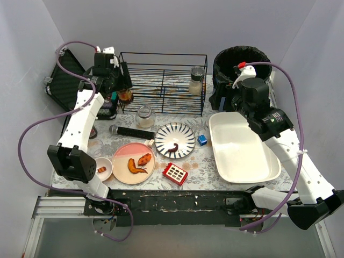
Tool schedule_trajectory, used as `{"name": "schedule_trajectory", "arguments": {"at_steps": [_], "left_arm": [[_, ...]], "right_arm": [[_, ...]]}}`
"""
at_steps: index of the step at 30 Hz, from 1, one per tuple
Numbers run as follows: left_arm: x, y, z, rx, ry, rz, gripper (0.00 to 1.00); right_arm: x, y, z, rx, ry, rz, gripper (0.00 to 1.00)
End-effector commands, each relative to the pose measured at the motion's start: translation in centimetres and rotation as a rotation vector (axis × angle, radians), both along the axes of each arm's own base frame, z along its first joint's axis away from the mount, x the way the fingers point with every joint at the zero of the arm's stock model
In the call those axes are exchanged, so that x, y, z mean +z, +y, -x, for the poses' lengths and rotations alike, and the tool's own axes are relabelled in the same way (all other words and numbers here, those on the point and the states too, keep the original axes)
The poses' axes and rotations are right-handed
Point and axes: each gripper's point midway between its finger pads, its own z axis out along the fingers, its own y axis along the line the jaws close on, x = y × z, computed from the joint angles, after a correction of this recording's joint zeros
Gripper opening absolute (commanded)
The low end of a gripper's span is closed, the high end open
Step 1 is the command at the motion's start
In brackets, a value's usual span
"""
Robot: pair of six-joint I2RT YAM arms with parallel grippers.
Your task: Clear the kitchen counter
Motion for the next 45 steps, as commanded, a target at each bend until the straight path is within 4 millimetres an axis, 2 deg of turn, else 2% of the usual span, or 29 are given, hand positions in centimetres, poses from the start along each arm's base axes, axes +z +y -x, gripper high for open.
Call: {"name": "schedule_trajectory", "arguments": {"at_steps": [1,3,7,12,16,25,30,36,45], "left_arm": [[10.0,-1.8,1.9,-0.104,-0.201,0.092,0.0],[11.4,-3.4,1.7,-0.162,-0.24,0.143,0.0],[11.9,-6.6,-0.1,-0.24,-0.247,0.188,0.0],[12.1,-11.0,-2.9,-0.298,-0.268,0.196,0.0],[12.0,-13.2,-5.1,-0.322,-0.294,0.232,0.0],[11.5,-20.0,-7.9,-0.375,-0.376,0.259,0.0],[11.5,-22.0,-8.7,-0.391,-0.407,0.296,0.0],[9.2,-24.2,-8.5,-0.423,-0.372,0.264,0.0],[8.1,-23.0,-9.2,-0.35,-0.387,0.137,0.0]], "right_arm": [[1.0,0.3,0.0,0.012,-0.041,-0.026,0.84],[1.0,0.3,0.1,0.018,-0.038,-0.027,0.84],[0.7,0.3,0.3,0.023,-0.033,-0.024,0.84],[0.3,-0.4,0.6,0.002,-0.029,-0.004,0.84],[-0.3,-0.9,0.9,-0.013,-0.021,0.007,0.84],[-1.6,-1.5,1.3,-0.033,-0.004,0.024,0.84],[-2.0,-1.9,1.5,-0.043,-0.001,0.037,0.84],[-2.6,-2.2,1.7,-0.051,0.009,0.047,0.84],[-3.3,-1.8,1.7,-0.037,0.027,0.04,0.84]]}}
